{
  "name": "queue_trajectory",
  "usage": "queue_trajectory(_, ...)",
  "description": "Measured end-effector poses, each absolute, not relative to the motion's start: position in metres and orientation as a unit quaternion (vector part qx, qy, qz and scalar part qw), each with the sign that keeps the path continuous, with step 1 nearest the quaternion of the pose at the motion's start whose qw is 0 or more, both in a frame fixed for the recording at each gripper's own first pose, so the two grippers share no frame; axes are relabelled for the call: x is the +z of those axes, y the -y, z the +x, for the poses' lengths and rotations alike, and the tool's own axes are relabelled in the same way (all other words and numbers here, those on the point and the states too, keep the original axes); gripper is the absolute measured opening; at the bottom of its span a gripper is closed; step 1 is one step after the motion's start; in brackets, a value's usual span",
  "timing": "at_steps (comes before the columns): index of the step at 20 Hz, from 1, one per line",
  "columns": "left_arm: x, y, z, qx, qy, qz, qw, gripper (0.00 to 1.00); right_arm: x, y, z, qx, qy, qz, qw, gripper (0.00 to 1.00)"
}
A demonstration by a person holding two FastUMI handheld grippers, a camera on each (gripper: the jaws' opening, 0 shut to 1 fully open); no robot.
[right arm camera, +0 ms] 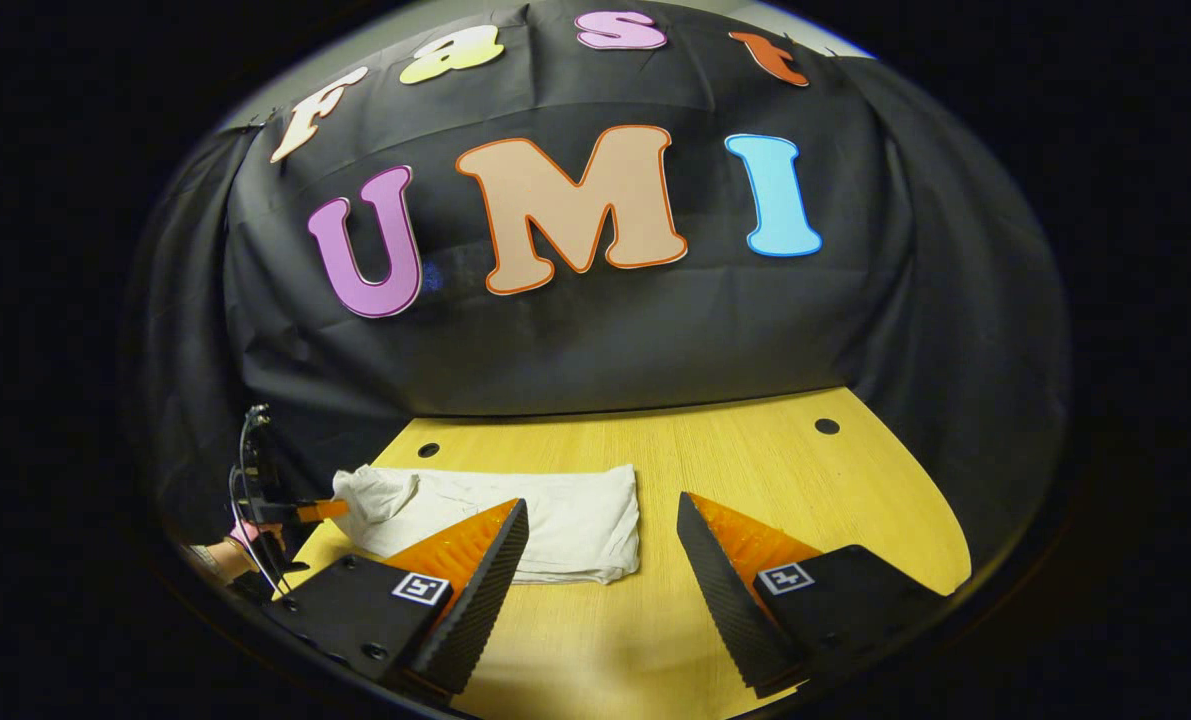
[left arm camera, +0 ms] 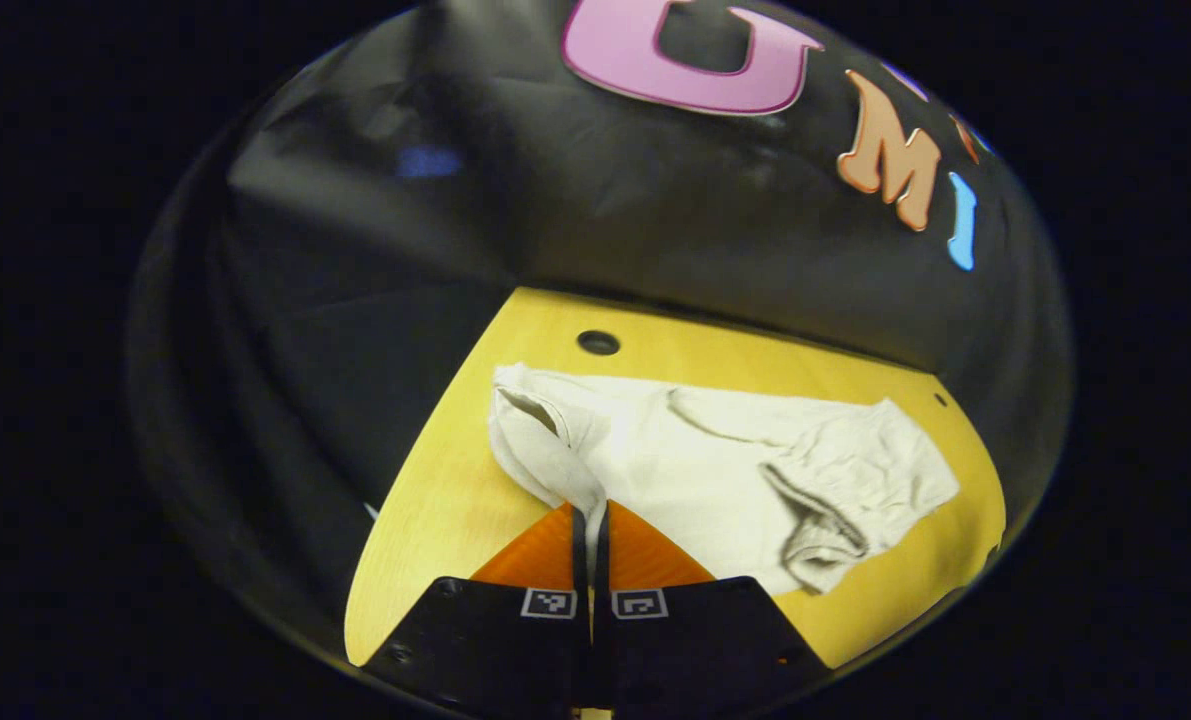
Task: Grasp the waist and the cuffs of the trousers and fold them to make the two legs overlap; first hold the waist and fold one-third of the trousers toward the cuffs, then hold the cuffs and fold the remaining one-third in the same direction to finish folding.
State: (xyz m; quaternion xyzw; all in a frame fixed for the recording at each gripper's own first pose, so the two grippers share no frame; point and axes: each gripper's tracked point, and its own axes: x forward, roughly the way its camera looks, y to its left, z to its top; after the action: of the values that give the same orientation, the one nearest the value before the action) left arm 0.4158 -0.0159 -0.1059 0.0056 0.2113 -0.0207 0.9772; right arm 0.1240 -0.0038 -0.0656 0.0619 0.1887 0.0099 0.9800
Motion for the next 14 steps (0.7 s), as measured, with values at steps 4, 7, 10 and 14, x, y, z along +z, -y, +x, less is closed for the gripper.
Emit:
queue_trajectory(4,-0.065,0.095,0.417,-0.082,-0.179,0.017,0.980,0.00,-0.066,0.023,0.127,0.025,-0.187,0.052,0.981,0.96)
queue_trajectory(7,-0.037,0.159,0.410,-0.124,-0.154,0.037,0.980,0.00,-0.066,0.041,0.130,0.034,-0.184,0.043,0.981,0.96)
queue_trajectory(10,-0.031,0.223,0.408,-0.163,-0.150,0.065,0.973,0.00,-0.071,0.059,0.132,0.043,-0.185,0.034,0.981,0.96)
queue_trajectory(14,-0.063,0.273,0.410,-0.173,-0.182,0.113,0.961,0.00,-0.078,0.084,0.133,0.049,-0.187,0.025,0.981,0.96)
